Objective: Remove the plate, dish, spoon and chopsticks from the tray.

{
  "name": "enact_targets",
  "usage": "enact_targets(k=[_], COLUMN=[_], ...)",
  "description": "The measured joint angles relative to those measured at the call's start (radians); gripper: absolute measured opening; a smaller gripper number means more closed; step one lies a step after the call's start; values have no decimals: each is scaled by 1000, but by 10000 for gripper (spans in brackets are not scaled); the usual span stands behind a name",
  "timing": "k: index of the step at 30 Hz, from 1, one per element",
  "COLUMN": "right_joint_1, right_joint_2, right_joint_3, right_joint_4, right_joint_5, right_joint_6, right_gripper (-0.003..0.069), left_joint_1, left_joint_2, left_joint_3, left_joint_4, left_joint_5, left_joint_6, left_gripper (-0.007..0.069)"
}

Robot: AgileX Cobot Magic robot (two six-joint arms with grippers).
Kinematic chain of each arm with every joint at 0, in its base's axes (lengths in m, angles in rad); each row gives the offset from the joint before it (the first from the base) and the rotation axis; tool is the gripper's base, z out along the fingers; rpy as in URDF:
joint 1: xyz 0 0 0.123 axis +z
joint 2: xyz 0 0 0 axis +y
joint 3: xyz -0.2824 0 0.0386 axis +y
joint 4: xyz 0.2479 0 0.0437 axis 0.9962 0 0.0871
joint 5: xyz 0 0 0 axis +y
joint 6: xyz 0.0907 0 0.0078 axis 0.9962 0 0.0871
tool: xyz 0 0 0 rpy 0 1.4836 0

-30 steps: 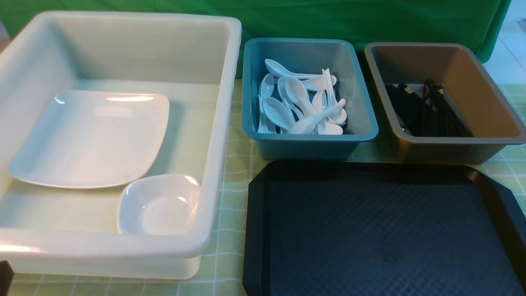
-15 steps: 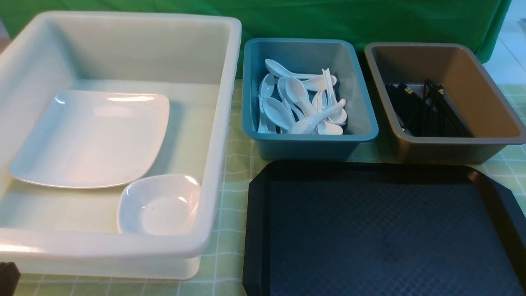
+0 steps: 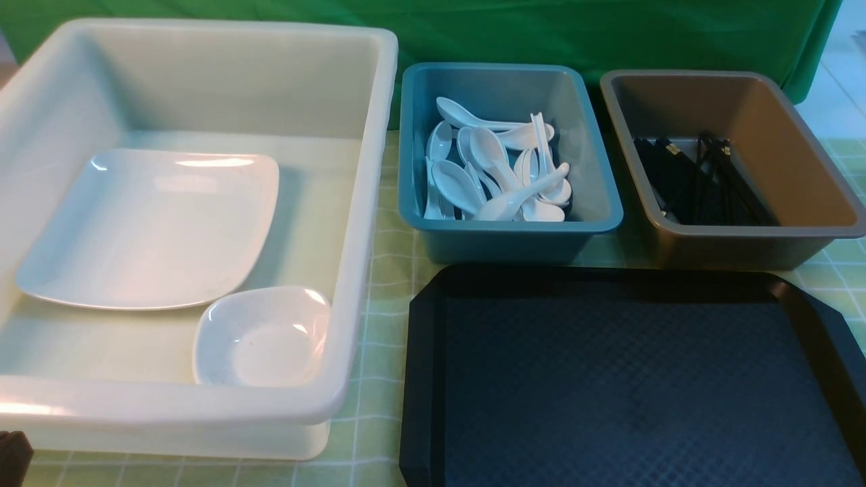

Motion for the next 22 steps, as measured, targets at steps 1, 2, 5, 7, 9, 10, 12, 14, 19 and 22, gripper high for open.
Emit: enact_targets(k=[1, 2, 5, 7, 9, 10, 12, 14, 19, 22], right_joint_1=[0, 0, 0, 0, 0, 0, 0, 0, 0, 0], right_joint_2=[0, 0, 0, 0, 0, 0, 0, 0, 0, 0], right_joint_3=[0, 0, 0, 0, 0, 0, 0, 0, 0, 0], right_joint_4=[0, 0, 0, 0, 0, 0, 0, 0, 0, 0], right_joint_5=[0, 0, 0, 0, 0, 0, 0, 0, 0, 0], right_joint_6=[0, 0, 0, 0, 0, 0, 0, 0, 0, 0], right_gripper=[239, 239, 239, 239, 239, 239, 239, 239, 239, 239], left_joint_1=[0, 0, 0, 0, 0, 0, 0, 0, 0, 0], left_joint_2=[0, 0, 0, 0, 0, 0, 0, 0, 0, 0], left_joint_3=[0, 0, 0, 0, 0, 0, 0, 0, 0, 0], left_joint_4=[0, 0, 1, 1, 2, 4, 5, 5, 8, 8], left_joint_5=[0, 0, 0, 0, 0, 0, 0, 0, 0, 0], left_joint_6=[1, 1, 1, 1, 1, 2, 3, 3, 3, 3], left_gripper=[-13, -13, -13, -13, -13, -13, -13, -11, -7, -7])
